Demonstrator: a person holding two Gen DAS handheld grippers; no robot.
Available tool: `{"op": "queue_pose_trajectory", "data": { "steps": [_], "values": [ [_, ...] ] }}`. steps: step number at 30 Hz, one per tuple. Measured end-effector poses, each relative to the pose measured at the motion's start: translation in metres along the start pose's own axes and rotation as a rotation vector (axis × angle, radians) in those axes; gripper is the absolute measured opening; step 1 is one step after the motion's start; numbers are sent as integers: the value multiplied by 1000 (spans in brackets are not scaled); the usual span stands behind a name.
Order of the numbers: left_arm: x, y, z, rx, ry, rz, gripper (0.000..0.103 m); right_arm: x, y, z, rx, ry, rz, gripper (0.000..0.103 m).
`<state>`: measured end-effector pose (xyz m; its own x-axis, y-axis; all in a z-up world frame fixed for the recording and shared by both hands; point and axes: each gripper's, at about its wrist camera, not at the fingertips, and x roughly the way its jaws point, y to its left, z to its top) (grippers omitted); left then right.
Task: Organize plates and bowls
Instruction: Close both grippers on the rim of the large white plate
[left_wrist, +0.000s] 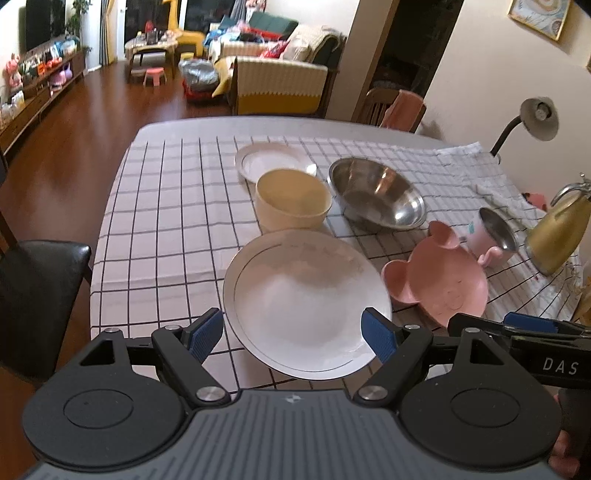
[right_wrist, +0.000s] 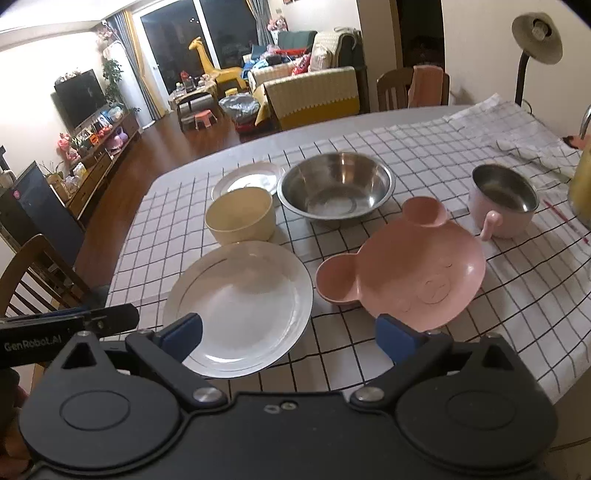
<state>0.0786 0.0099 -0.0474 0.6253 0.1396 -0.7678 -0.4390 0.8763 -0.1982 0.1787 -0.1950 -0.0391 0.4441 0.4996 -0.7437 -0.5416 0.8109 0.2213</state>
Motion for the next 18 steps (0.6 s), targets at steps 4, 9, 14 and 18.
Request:
{"op": "queue_pose_trajectory", "data": {
  "steps": [4, 9, 14, 18],
  "values": [
    [20, 5, 1, 21, 28, 20, 82, 22, -3, 0, 2, 36, -7, 97],
    [45, 17, 3, 15, 64, 29, 82, 45, -9, 1, 30, 77, -22, 95],
    [69, 35, 7, -4, 86, 71, 81, 70, -19, 1, 69, 125, -37, 87],
    [89, 56, 14, -48, 113, 93, 81, 85, -25, 1, 89, 151, -38, 84]
  ]
}}
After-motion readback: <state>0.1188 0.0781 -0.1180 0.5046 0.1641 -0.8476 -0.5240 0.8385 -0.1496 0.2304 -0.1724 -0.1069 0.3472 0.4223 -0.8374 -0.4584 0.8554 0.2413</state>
